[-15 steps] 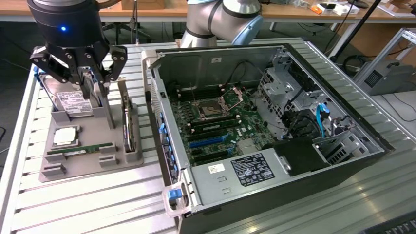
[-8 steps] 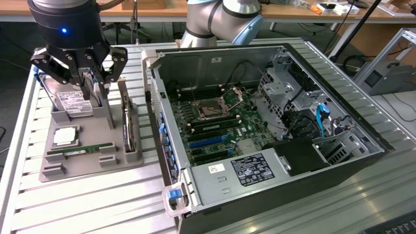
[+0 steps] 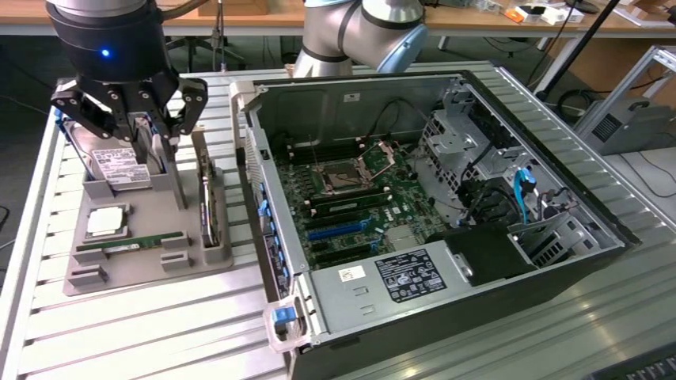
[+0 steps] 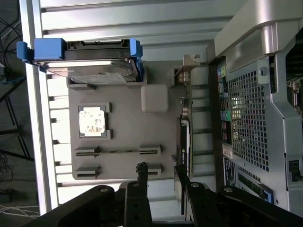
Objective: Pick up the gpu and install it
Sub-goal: 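Pick up the gpu and move the gpu toward the slot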
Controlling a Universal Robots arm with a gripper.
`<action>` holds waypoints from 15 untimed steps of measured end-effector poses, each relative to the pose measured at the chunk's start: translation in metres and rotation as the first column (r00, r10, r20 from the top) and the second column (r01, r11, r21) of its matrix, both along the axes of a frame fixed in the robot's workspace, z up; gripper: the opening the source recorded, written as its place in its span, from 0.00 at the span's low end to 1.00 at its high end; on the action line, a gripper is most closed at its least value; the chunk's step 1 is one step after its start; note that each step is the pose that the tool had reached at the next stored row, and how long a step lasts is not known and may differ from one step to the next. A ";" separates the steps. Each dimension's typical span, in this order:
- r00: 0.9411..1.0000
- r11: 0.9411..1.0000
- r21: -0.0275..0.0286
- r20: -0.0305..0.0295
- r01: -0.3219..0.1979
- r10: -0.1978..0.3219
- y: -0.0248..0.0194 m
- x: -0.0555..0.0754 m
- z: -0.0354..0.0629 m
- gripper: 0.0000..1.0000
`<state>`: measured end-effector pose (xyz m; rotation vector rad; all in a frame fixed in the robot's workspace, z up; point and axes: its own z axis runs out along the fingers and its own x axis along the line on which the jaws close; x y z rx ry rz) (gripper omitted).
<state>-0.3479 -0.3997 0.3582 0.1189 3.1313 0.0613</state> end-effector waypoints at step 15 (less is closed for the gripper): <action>1.000 1.000 0.000 0.000 0.000 0.000 -0.0006 0.000 -0.0042 0.36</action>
